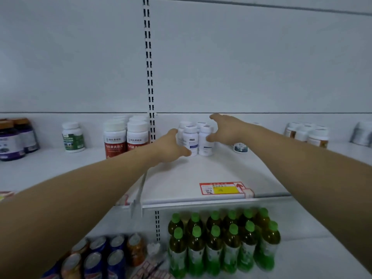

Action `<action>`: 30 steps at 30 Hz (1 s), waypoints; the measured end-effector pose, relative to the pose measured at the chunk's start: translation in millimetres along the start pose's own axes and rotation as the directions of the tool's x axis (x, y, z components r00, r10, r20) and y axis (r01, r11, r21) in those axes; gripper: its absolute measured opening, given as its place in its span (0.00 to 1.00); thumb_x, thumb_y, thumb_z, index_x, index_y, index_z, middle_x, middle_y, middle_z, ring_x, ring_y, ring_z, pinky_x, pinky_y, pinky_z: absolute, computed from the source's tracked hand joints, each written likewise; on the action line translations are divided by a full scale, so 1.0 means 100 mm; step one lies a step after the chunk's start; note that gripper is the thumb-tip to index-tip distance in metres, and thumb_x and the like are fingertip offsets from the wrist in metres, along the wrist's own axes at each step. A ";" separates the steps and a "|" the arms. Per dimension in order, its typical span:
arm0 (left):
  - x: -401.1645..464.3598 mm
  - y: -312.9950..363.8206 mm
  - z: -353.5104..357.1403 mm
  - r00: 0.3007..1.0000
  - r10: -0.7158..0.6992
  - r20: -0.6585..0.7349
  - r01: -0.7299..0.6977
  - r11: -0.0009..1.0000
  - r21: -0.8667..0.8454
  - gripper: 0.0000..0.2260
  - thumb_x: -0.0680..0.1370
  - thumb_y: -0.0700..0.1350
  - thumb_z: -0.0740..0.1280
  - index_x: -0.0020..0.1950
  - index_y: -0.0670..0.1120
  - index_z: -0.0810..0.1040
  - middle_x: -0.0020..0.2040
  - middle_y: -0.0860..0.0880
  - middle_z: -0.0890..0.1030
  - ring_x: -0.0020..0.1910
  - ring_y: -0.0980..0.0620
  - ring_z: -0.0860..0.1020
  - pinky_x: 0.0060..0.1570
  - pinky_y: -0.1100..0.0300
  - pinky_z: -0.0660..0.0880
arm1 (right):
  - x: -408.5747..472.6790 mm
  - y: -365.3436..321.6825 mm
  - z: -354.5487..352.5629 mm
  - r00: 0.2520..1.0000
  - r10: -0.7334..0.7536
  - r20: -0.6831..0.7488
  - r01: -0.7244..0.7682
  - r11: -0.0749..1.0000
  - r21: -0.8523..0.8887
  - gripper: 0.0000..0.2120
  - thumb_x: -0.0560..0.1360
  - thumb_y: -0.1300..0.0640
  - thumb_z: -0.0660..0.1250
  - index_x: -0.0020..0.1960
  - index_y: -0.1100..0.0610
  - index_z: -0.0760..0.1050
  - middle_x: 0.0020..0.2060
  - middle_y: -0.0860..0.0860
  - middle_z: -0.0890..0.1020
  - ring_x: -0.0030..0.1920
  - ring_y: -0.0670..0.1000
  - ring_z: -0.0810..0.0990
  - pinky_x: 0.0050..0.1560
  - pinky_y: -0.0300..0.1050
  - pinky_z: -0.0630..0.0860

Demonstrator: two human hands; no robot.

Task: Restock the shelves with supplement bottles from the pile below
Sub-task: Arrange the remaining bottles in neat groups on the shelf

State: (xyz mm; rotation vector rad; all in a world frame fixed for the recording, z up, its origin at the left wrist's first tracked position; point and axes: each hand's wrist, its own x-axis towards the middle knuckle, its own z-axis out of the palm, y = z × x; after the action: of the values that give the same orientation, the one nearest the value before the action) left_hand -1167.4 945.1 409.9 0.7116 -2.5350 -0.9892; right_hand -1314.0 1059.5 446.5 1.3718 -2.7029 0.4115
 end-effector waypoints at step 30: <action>0.54 -0.10 0.27 0.992 -0.032 -0.119 0.031 0.999 -0.014 0.26 0.70 0.39 0.73 0.66 0.50 0.69 0.57 0.52 0.77 0.54 0.50 0.76 0.57 0.58 0.70 | 0.38 0.20 0.26 0.975 -0.205 0.088 0.192 0.972 0.137 0.36 0.73 0.53 0.70 0.74 0.56 0.56 0.63 0.56 0.73 0.58 0.56 0.73 0.52 0.46 0.71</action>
State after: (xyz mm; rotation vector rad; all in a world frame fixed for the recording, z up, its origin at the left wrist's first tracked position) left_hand -1221.2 923.3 390.1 0.7853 -2.4205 -0.9419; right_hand -1351.5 1034.4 424.9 1.7239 -2.6212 0.5172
